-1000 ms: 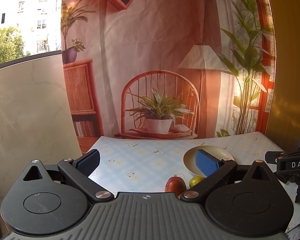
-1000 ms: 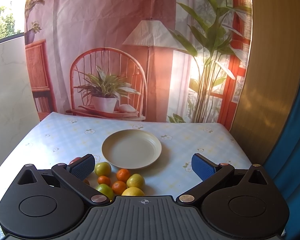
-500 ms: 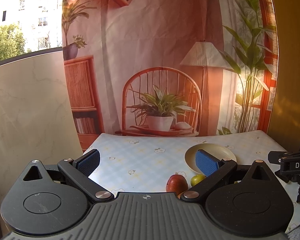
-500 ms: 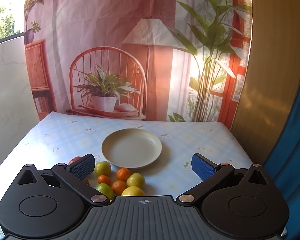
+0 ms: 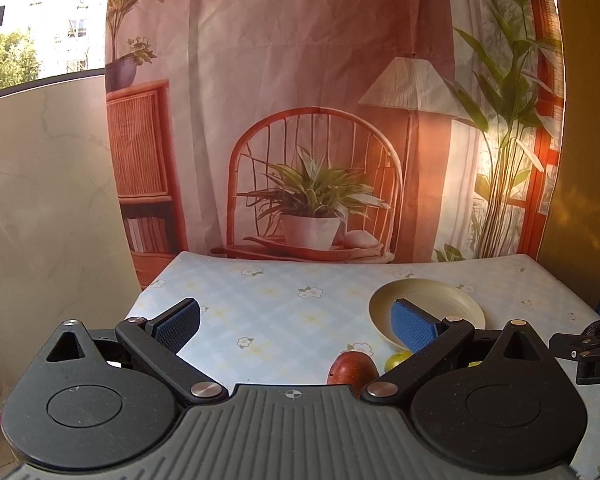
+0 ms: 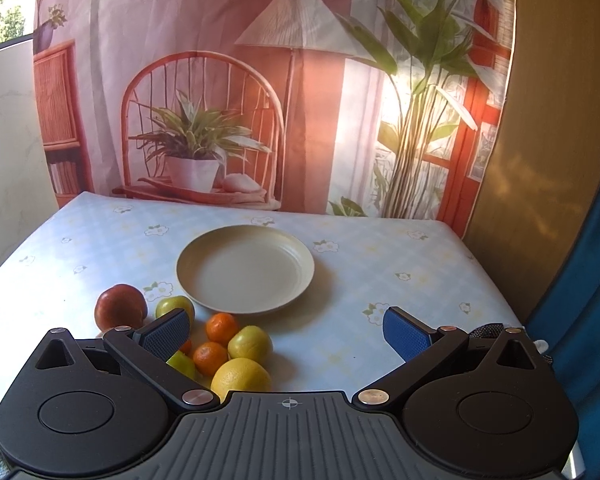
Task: Organize fruits
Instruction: 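Lower the left gripper onto the small brown fruit and close it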
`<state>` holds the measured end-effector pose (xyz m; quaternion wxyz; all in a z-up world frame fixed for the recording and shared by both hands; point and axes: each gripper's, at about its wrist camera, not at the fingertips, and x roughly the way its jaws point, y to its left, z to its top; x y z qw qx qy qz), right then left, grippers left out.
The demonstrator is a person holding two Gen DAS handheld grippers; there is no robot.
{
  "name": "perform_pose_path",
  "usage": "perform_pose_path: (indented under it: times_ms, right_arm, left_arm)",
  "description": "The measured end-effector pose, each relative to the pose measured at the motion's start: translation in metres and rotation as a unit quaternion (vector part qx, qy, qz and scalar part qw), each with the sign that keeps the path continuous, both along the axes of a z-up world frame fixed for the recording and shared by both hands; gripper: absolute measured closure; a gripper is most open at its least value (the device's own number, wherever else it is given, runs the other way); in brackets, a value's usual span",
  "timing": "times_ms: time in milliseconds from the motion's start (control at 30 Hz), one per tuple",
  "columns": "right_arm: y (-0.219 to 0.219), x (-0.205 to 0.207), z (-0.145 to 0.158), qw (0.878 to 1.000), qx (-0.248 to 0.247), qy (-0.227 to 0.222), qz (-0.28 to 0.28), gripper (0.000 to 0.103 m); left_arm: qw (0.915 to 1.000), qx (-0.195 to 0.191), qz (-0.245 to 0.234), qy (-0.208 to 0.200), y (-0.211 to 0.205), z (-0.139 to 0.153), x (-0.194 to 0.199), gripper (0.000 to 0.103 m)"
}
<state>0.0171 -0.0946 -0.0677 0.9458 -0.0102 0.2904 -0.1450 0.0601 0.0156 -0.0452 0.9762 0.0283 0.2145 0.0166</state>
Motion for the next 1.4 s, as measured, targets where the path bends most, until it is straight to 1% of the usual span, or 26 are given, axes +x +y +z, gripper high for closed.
perform_pose_path:
  times_ms: [100,267,367,467,533,600,667,733,800,867,1000,1100,1133,1200,1333,1400]
  right_arm:
    - [-0.004,0.008,-0.01,1.0,-0.004,-0.001,0.004,0.0]
    - [-0.006,0.018,-0.022,0.999,-0.027,-0.004,0.018,0.001]
    - [-0.006,0.023,-0.029,0.999,-0.023,-0.004,0.029,0.002]
    - [-0.006,0.028,-0.036,0.999,-0.016,0.006,0.044,0.002]
    - [-0.005,0.028,-0.042,0.999,-0.017,0.008,0.051,0.002]
    - [-0.004,0.028,-0.047,0.999,-0.014,0.007,0.051,0.002]
    - [-0.006,0.027,-0.052,0.999,-0.001,0.006,0.05,0.002]
    - [-0.009,0.026,-0.057,0.999,0.016,0.006,0.051,0.002]
    - [-0.009,0.025,-0.063,0.998,0.026,0.01,0.05,0.002]
    - [-0.009,0.026,-0.068,0.998,0.028,0.016,0.051,0.002]
    - [-0.009,0.026,-0.076,0.998,0.035,0.02,0.047,0.003]
    - [-0.011,0.027,-0.079,0.998,0.041,0.021,0.041,0.003]
    - [-0.012,0.027,-0.08,0.998,0.043,0.021,0.039,0.003]
    - [-0.013,0.026,-0.081,0.998,0.049,0.021,0.035,0.004]
    - [-0.014,0.025,-0.083,0.998,0.055,0.021,0.036,0.006]
    - [-0.014,0.026,-0.083,0.998,0.057,0.02,0.036,0.006]
  left_arm:
    - [0.9999,0.001,-0.008,-0.008,0.001,-0.007,0.007,0.001]
    - [0.9999,0.009,-0.006,-0.002,0.003,-0.016,0.021,0.001]
    - [0.9999,-0.012,-0.008,0.007,0.008,-0.023,0.027,0.001]
    - [0.999,-0.043,-0.003,0.008,0.015,-0.031,0.027,0.002]
    - [0.9984,-0.056,-0.002,0.01,0.018,-0.038,0.027,0.002]
    - [0.9985,-0.053,-0.001,0.017,0.019,-0.048,0.027,0.002]
    - [0.9982,-0.053,0.0,0.029,0.019,-0.057,0.027,0.001]
    - [0.9968,-0.057,-0.001,0.056,0.022,-0.066,0.03,0.001]
    - [0.996,-0.053,-0.002,0.072,0.023,-0.073,0.031,0.001]
    - [0.9957,-0.049,-0.008,0.078,0.022,-0.078,0.032,0.001]
    - [0.9946,-0.059,-0.009,0.085,0.022,-0.086,0.029,0.001]
    - [0.9949,-0.045,-0.008,0.09,0.019,-0.094,0.025,0.001]
    - [0.9948,-0.035,-0.004,0.095,0.017,-0.097,0.025,0.001]
    - [0.9935,-0.029,0.001,0.11,0.016,-0.103,0.026,0.001]
    - [0.9908,-0.049,-0.006,0.126,0.019,-0.112,0.026,0.002]
    - [0.9907,-0.043,-0.01,0.129,0.017,-0.115,0.026,0.006]
